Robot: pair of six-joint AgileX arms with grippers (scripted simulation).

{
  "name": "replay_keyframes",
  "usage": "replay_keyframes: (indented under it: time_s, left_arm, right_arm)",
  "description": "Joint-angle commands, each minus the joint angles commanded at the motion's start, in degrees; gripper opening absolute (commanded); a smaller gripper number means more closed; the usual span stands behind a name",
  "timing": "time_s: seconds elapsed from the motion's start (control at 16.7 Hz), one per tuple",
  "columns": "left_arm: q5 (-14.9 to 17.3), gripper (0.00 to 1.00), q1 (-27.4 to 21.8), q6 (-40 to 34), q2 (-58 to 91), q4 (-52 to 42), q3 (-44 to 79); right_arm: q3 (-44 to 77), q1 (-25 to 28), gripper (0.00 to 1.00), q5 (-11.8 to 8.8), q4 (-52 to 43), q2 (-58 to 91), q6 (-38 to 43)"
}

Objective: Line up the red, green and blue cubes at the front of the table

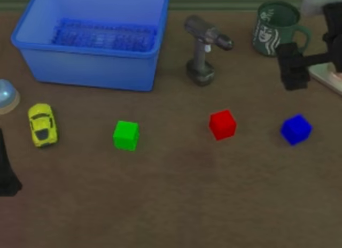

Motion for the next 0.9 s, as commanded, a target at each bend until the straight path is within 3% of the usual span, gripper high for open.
replay_keyframes:
  time_s: [0.3,0.54,0.9]
  left_arm:
    - [0.0,1.0,0.0,0.0,0.0,0.0,0.0]
    - [0.0,1.0,0.0,0.0,0.0,0.0,0.0]
    - [0.0,1.0,0.0,0.0,0.0,0.0,0.0]
  right_arm:
    - [23.87,6.06,1.0,-0.06,-15.55,27.85,1.87]
    - [38.44,9.48,1.0,-0.03,-23.36,41.47,2.95]
    - [45.65,11.08,1.0,0.07,-26.57,48.12,3.46]
